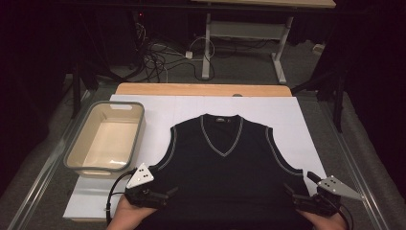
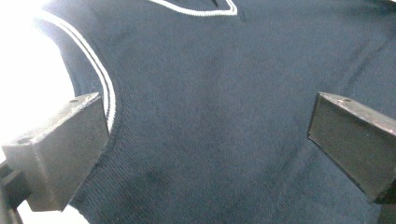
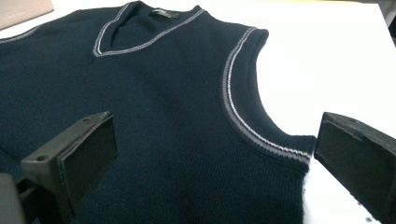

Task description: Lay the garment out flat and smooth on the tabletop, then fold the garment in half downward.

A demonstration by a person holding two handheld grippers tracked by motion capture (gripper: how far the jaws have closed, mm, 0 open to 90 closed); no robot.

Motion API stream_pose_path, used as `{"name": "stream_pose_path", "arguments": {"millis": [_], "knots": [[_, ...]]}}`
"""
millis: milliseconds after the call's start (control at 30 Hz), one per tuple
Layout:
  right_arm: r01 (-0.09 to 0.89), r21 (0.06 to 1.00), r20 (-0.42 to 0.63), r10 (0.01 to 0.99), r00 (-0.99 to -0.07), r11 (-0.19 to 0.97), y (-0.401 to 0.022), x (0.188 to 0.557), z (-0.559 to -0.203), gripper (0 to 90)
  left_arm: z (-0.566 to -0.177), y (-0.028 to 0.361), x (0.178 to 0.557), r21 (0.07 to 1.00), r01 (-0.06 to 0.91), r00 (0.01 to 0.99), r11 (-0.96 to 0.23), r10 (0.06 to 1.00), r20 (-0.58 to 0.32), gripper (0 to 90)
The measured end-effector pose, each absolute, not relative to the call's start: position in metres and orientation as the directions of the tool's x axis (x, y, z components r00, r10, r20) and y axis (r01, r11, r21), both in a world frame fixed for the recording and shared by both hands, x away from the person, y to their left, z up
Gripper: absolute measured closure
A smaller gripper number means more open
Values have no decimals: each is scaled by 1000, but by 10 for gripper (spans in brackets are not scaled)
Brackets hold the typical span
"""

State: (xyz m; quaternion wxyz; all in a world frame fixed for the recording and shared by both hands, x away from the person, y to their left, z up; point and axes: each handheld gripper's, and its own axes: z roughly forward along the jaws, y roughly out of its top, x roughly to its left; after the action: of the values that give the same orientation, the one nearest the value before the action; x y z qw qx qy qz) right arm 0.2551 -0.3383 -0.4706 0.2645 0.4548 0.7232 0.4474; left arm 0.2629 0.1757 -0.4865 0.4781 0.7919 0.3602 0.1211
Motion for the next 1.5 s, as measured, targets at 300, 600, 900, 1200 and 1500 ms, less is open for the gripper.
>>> {"name": "stream_pose_path", "arguments": {"millis": [300, 600, 900, 1200, 1500], "knots": [[410, 884, -12, 886, -463, 226, -330, 265, -463, 0, -478, 168, 270, 856, 448, 700, -257, 696, -157, 0], [410, 887, -5, 892, -451, 213, -330, 282, -459, 0, -470, 160, 292, 868, 441, 702, -227, 689, -177, 0], [412, 886, -6, 892, -452, 214, -328, 307, -454, 0, -464, 150, 319, 875, 427, 699, -230, 697, -158, 0], [449, 852, -38, 888, -459, 268, -311, 351, -450, 6, -463, 137, 352, 855, 461, 668, -238, 727, -159, 0], [528, 813, -6, 909, -416, 247, -311, 378, -458, 125, -477, 136, 378, 779, 549, 604, -301, 787, -122, 0]]}}
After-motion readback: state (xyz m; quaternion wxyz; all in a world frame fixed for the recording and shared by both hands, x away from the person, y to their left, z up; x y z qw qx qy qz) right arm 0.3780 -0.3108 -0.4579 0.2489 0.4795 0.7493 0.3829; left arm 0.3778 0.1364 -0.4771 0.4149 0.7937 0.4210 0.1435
